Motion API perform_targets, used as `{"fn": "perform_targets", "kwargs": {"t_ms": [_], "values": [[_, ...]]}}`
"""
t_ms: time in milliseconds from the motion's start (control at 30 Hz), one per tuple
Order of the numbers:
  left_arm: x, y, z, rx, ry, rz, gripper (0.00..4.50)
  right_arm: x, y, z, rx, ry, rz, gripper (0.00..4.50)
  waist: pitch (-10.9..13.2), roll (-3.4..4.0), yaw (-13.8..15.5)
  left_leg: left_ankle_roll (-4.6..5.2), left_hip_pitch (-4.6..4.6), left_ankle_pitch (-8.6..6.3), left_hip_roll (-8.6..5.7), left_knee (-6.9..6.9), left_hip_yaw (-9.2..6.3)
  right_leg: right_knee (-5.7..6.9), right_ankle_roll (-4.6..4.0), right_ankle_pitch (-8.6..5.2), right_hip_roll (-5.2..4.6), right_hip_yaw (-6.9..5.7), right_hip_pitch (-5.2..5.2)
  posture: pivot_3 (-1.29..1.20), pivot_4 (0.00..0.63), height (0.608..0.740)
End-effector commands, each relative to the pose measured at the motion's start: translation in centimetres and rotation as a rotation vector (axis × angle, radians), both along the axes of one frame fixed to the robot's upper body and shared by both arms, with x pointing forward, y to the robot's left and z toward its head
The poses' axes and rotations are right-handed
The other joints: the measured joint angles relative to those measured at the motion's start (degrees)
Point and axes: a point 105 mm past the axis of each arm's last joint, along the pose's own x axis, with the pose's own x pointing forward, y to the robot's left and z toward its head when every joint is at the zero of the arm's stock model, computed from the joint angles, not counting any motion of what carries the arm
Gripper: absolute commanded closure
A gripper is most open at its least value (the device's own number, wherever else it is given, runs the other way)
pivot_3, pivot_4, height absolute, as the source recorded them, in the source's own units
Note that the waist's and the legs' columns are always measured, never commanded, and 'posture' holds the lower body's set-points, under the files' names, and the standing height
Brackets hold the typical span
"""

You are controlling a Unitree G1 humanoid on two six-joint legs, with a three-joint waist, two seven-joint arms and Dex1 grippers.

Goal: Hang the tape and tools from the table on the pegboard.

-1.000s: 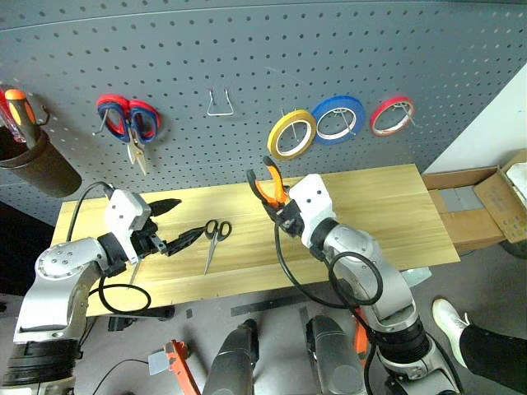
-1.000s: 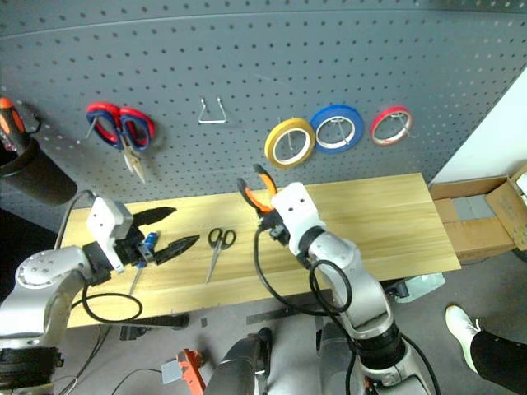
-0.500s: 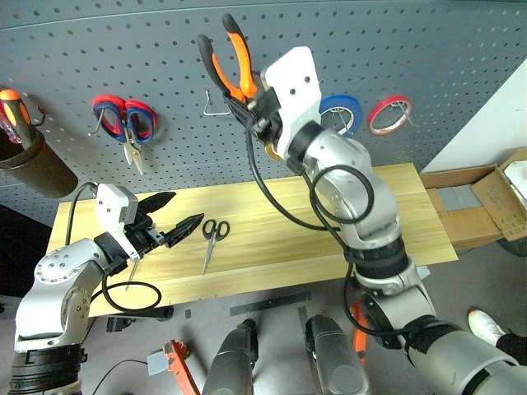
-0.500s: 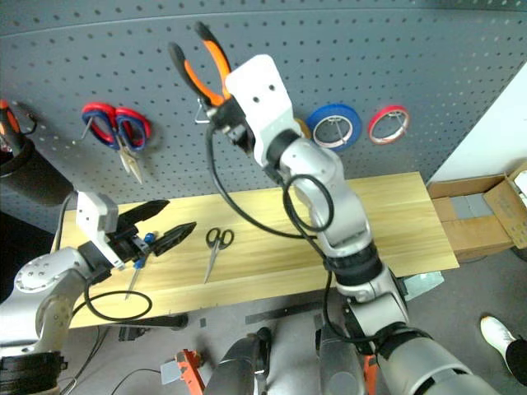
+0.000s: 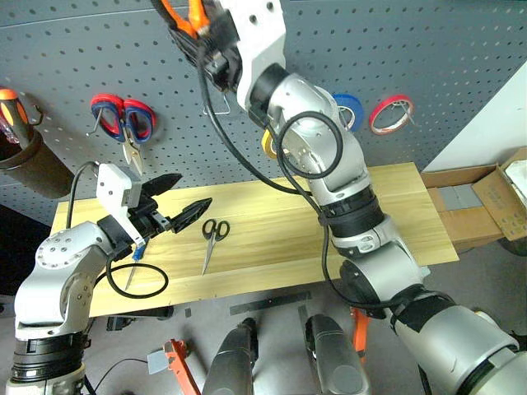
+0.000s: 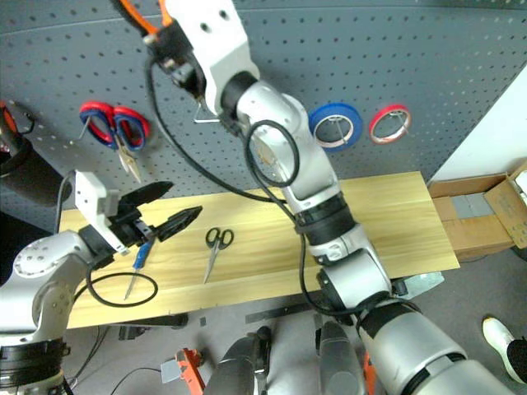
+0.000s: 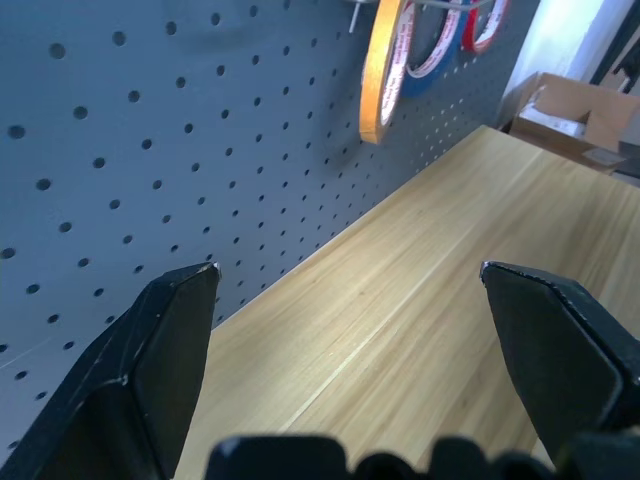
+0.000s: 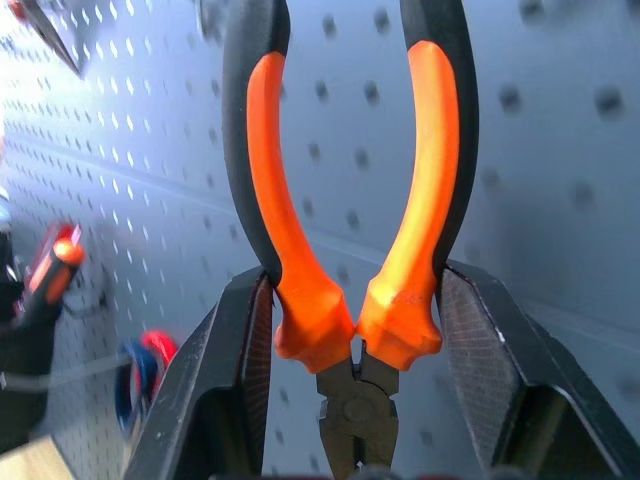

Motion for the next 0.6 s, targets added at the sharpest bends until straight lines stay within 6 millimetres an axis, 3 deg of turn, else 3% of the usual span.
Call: {"fn": "perform_targets", "kwargs": {"t_ms": [33,600], "values": [[0.1,-0.7,1.4,-0.016,-0.047,-0.023,0.0,-1.0,0.7,1.8,0.052,-0.075,0.038,2.44,0.0,0.0,0.2,0.0,0.0,0.0,0.0,0.0,0.0,0.0,0.0,0.0,0.0,0.0,0.0,-0.05,0.349,0.74],[0.5,-0.9,2.2,-0.007,-0.075,-0.04,0.0,1.6,1.0,-1.5,-0.014,-0.098,-0.011,2.44,0.2,0.01,0.8,-0.19,0.0,0.09,0.0,-0.07,0.0,-0.05,0.0,0.0,0.01,0.0,-0.03,-0.04,0.344,0.74]]}}
